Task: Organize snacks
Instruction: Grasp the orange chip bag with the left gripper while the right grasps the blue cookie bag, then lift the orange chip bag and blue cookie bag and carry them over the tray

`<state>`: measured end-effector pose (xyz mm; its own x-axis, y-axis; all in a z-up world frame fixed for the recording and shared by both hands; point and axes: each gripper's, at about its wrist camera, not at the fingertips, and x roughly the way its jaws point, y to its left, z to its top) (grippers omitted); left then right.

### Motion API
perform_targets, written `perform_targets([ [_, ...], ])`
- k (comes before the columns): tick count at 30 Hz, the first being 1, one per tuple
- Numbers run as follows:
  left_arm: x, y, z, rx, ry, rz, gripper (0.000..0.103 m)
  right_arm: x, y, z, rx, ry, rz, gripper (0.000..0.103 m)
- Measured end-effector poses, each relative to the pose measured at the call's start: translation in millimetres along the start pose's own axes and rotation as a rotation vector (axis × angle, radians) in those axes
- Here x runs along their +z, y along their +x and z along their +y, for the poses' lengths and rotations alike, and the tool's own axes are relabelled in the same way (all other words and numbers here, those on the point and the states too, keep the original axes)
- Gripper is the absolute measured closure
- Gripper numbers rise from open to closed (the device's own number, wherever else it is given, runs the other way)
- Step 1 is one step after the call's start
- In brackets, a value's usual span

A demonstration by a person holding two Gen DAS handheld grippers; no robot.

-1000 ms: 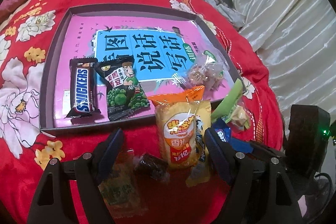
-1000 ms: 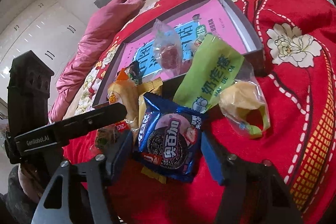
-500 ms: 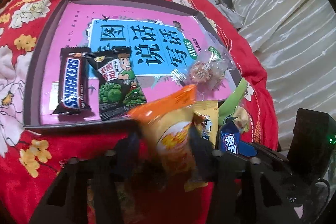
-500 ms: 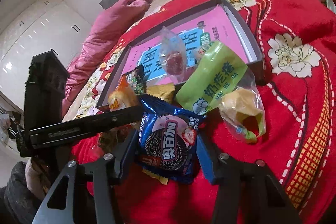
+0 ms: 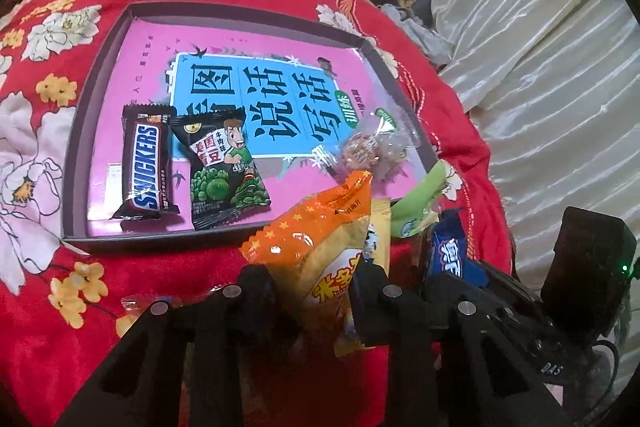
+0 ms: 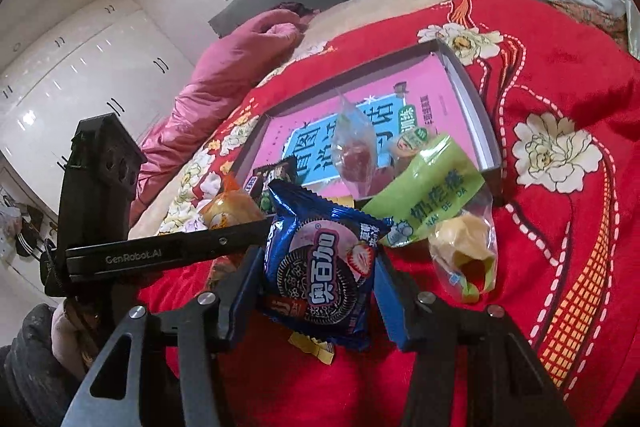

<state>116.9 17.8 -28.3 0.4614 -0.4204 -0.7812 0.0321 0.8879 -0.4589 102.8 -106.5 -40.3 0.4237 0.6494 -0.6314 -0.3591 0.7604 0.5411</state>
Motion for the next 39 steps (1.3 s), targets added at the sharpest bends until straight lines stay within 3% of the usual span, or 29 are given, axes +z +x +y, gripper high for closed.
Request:
perform_targets([
  [39, 14, -68, -16, 0.039, 0.015, -0.153, 0.072, 20, -39, 6, 0.003, -0.069, -0.182, 0.05],
])
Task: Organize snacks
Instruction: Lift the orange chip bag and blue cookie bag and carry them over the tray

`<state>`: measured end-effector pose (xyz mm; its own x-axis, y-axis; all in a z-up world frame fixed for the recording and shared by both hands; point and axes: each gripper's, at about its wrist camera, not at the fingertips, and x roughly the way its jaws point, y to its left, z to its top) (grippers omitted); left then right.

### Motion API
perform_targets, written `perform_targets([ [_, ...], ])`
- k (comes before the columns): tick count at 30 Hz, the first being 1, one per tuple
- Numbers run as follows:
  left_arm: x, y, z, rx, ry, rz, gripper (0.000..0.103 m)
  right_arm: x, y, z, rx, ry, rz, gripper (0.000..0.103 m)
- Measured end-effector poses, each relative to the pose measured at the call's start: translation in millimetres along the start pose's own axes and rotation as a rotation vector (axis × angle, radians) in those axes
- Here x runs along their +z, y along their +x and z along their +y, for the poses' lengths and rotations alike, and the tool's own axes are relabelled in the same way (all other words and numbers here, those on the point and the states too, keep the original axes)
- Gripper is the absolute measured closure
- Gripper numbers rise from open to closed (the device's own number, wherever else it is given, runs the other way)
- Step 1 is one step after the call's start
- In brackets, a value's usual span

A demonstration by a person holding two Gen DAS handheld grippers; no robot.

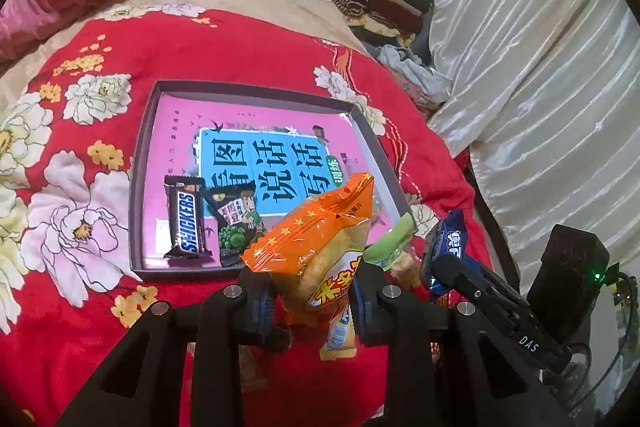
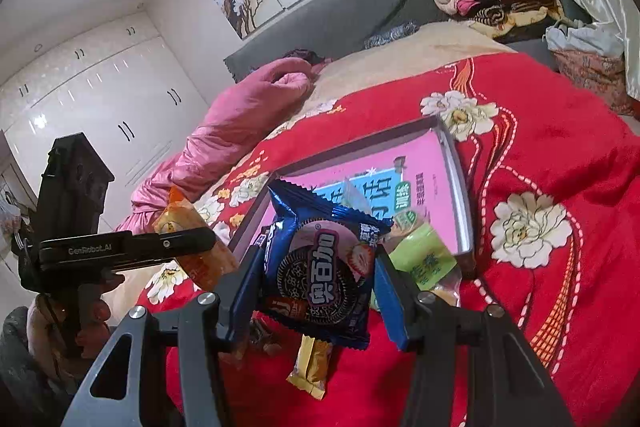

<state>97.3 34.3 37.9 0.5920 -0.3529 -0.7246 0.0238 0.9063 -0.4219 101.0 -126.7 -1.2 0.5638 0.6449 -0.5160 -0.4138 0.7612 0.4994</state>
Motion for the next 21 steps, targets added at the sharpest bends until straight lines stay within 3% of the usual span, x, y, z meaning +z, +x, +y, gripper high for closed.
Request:
perform_targets([
  [21, 14, -5, -12, 0.022, 0.019, -0.025, 0.072, 20, -19, -11, -0.058, -0.039, -0.092, 0.05],
])
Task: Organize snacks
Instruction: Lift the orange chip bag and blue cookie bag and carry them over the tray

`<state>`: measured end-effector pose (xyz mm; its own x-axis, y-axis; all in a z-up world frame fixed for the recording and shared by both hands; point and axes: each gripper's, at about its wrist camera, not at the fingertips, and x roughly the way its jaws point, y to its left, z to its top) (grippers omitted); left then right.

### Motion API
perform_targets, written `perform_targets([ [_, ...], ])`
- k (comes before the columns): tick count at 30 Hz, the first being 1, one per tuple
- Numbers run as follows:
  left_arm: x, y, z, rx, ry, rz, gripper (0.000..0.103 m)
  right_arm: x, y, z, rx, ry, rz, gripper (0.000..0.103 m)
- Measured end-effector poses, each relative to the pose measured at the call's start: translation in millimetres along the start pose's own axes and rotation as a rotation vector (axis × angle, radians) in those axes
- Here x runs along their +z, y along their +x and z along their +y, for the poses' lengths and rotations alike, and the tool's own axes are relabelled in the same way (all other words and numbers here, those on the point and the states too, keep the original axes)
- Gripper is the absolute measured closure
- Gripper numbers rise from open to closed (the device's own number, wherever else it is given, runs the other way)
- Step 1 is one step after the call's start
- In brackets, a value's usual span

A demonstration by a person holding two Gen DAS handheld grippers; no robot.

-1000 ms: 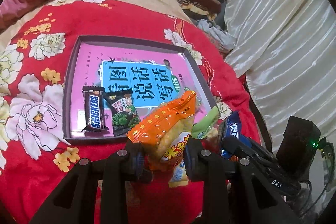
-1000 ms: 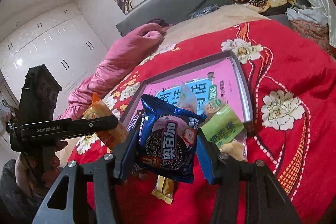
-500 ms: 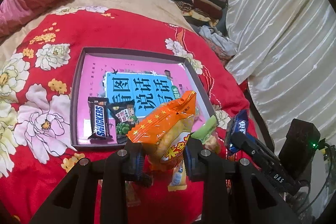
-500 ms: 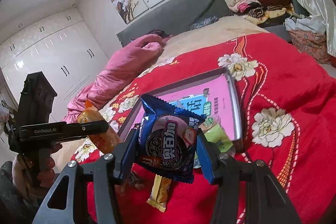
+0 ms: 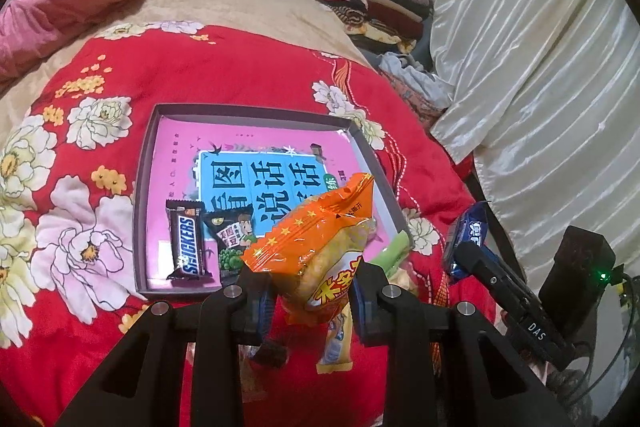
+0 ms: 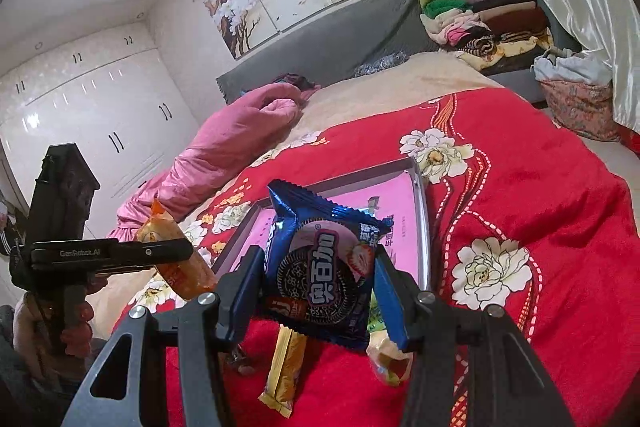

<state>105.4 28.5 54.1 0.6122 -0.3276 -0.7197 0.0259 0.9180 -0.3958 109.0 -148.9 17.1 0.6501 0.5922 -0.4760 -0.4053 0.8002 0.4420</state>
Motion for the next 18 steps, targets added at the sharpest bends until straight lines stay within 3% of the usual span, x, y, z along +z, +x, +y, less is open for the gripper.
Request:
perform_targets([
  [18, 23, 12, -11, 0.001, 0.016, -0.004, 0.072, 19, 12, -8, 0.006, -0.015, -0.04, 0.05],
])
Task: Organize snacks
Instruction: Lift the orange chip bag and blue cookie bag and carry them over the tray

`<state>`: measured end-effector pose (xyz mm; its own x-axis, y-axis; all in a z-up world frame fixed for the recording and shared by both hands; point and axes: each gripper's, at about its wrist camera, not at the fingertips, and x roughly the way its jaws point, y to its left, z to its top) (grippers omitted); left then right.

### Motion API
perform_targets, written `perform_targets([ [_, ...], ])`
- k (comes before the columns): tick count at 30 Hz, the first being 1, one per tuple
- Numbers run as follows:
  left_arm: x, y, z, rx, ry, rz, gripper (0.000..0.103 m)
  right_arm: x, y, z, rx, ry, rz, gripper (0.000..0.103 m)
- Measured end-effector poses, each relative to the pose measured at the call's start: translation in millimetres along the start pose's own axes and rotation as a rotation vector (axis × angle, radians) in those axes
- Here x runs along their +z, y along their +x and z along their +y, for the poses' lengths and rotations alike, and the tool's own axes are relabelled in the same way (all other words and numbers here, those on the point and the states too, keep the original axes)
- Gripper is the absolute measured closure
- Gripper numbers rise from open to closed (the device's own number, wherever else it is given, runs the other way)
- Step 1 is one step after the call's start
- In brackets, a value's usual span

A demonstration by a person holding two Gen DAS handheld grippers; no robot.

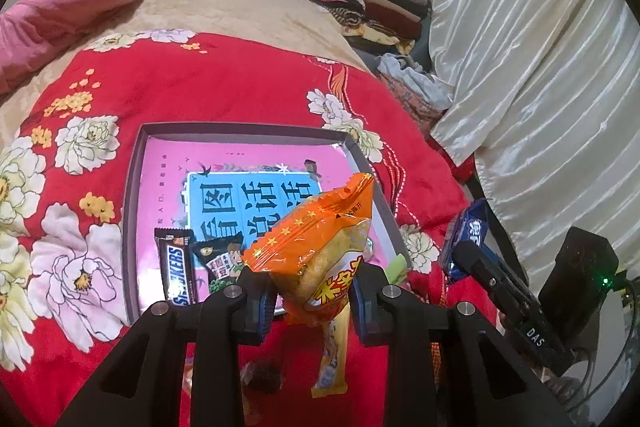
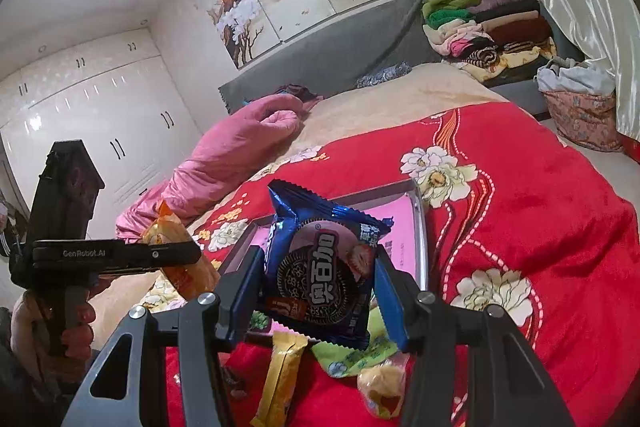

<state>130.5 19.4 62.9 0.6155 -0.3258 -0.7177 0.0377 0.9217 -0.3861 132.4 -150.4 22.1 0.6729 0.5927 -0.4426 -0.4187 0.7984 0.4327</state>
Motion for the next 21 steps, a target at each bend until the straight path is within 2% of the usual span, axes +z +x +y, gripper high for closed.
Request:
perform_targets([
  [15, 12, 33, 5, 0.008, -0.014, 0.04, 0.072, 15, 14, -22, -0.037, 0.009, -0.017, 0.05],
  [21, 12, 55, 13, 0.022, -0.018, 0.077, 0.072, 16, 28, -31, -0.04, 0.023, 0.011, 0.05],
])
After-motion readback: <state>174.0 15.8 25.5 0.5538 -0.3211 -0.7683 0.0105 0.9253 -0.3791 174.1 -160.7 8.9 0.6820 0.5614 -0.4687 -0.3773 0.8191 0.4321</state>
